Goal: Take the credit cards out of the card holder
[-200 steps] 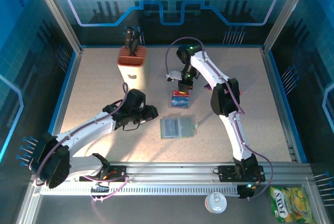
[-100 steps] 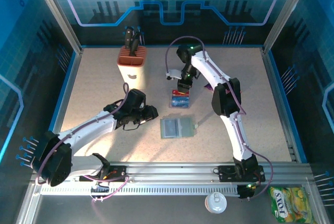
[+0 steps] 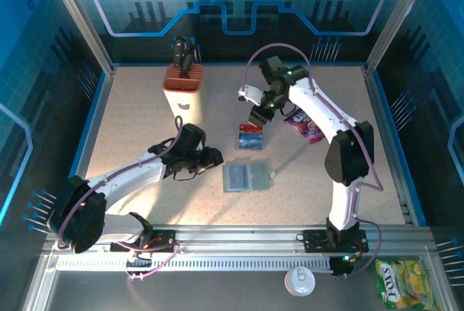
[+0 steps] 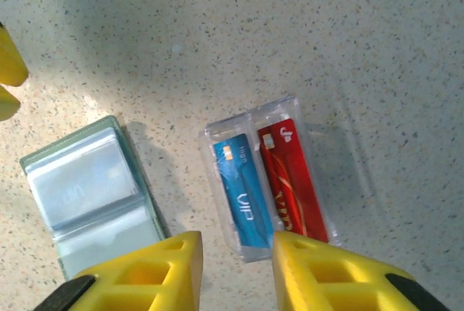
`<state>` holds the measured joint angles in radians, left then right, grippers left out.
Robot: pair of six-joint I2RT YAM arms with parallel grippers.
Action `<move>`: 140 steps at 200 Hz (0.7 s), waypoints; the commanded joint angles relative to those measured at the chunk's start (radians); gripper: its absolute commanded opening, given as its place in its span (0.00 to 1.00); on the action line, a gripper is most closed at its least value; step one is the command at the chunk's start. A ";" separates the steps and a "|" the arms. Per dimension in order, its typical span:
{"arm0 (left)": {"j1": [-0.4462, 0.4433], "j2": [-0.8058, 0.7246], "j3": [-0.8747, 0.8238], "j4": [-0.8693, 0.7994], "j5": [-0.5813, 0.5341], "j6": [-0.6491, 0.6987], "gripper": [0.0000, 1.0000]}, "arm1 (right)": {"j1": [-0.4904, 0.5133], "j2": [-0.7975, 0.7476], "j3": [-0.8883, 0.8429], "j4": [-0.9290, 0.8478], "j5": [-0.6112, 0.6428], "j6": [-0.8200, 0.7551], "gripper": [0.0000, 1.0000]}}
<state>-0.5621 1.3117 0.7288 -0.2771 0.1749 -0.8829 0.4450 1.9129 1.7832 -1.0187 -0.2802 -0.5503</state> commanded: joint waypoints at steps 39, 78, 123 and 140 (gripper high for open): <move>-0.062 0.020 -0.084 0.110 0.027 -0.068 0.41 | 0.044 -0.250 -0.385 0.363 -0.056 0.507 0.31; -0.072 0.049 -0.135 0.171 0.047 -0.090 0.38 | 0.135 -0.370 -0.618 0.570 -0.056 0.774 0.30; -0.082 0.017 -0.156 0.175 0.032 -0.075 0.35 | 0.280 -0.476 -0.816 0.731 0.036 0.955 0.33; -0.086 0.019 -0.149 0.173 0.042 -0.070 0.33 | 0.305 -0.508 -0.888 0.819 0.048 1.040 0.33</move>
<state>-0.6392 1.3510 0.5892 -0.1219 0.1993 -0.9516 0.7212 1.4612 0.9745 -0.3672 -0.2768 0.3122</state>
